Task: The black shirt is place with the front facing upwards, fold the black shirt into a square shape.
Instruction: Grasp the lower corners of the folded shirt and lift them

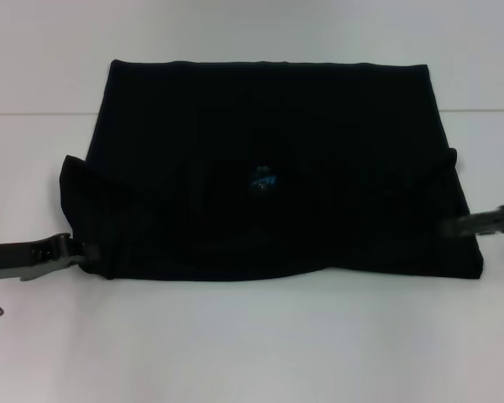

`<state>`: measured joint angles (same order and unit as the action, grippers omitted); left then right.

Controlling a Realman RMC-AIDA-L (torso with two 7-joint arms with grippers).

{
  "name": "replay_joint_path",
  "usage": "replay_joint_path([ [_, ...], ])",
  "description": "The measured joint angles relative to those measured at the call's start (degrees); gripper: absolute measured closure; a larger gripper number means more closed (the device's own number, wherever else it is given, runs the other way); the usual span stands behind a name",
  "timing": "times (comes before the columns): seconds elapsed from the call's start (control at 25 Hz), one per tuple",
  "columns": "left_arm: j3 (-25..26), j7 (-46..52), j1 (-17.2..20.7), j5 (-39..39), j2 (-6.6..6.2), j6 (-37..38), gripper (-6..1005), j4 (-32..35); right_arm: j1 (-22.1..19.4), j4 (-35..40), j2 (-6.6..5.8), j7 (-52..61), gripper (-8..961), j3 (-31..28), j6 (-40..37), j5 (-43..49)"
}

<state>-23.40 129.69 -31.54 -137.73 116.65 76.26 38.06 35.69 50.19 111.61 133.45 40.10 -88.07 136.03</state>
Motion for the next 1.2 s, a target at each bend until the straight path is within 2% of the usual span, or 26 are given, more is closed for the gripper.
replay_joint_path([
  [0.04, 0.00, -0.21, -0.06, -0.04, -0.01, 0.08, 972, 0.01, 0.81, 0.12, -1.07, 4.80, 20, -0.13, -0.93, 2.09],
  [0.12, 0.03, -0.55, -0.10, -0.08, -0.02, 0.19, 972, 0.01, 2.04, 0.52, -2.08, 10.62, 22, -0.39, -1.79, 5.53],
  [0.16, 0.01, -0.60, -0.15, -0.10, -0.02, 0.20, 972, 0.00, 2.62, 0.88, -2.21, 12.33, 42, -0.44, -2.11, 7.35],
  [0.36, -0.04, -0.71, -0.42, -0.17, -0.10, 0.37, 972, -0.04, 5.29, -0.02, -1.34, 14.97, 121, -0.21, 0.88, 15.26],
  [0.96, 0.10, -0.76, -0.54, -0.04, -0.20, 0.95, 973, 0.00, 8.94, -9.72, 1.62, 14.60, 127, 5.54, 12.52, 15.86],
  [1.2, 0.25, -0.76, -0.54, 0.18, -0.20, 1.01, 972, 0.00, 9.46, -9.79, 2.02, 14.69, 214, 6.95, 13.07, 15.90],
])
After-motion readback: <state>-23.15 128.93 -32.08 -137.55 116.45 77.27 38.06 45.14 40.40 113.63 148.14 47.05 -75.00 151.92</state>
